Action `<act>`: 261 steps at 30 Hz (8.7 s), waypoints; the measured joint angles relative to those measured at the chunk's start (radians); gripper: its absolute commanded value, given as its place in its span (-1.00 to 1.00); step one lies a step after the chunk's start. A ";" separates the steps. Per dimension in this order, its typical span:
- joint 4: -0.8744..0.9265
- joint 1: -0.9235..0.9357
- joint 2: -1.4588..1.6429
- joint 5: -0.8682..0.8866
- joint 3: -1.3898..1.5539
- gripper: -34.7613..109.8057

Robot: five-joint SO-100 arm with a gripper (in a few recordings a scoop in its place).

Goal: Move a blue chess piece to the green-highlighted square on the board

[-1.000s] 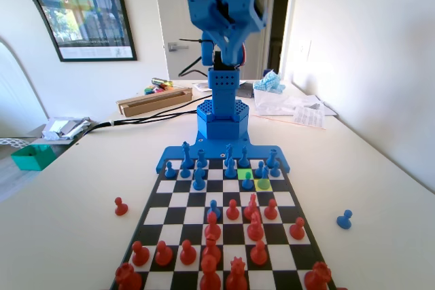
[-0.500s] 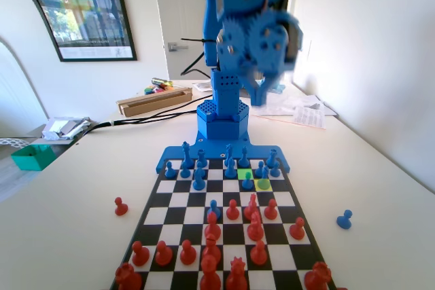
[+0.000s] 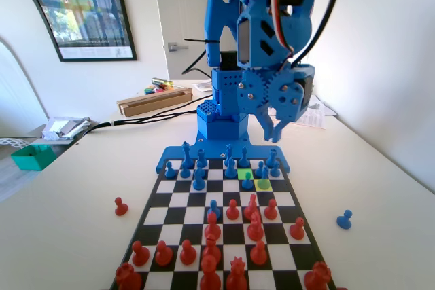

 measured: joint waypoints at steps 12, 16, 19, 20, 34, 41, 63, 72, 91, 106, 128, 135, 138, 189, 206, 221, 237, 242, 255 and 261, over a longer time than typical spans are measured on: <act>-0.095 -0.015 -0.097 -0.041 0.072 -0.35; -0.124 -0.031 -0.132 -0.057 0.091 -0.33; -0.144 -0.026 -0.149 -0.063 0.100 -0.33; -0.141 -0.025 -0.160 -0.063 0.103 -0.33; -0.209 -0.026 -0.273 -0.094 0.104 -0.32; -0.222 -0.026 -0.325 -0.098 0.083 -0.33; -0.275 -0.060 -0.382 -0.118 0.041 -0.35; -0.278 -0.060 -0.382 -0.135 0.051 -0.36; -0.287 -0.026 -0.382 -0.181 0.084 -0.48; -0.218 -0.020 -0.382 -0.190 0.035 -0.51; -0.094 0.038 -0.103 -0.245 0.135 -0.51; -0.110 0.080 -0.081 -0.253 0.192 -0.51; -0.132 0.091 -0.080 -0.253 0.216 -0.51; -0.311 0.064 -0.238 -0.270 0.278 -0.40; -0.112 0.081 -0.201 -0.308 0.141 -0.37; 0.324 0.123 0.064 -0.440 -0.190 -0.34; 0.706 0.268 0.442 -0.841 -0.531 -0.39; 0.729 0.284 0.595 -0.946 -0.502 -0.43; 0.653 0.285 1.068 -1.054 -0.109 -0.46; 0.537 0.288 1.181 -1.051 0.038 -0.51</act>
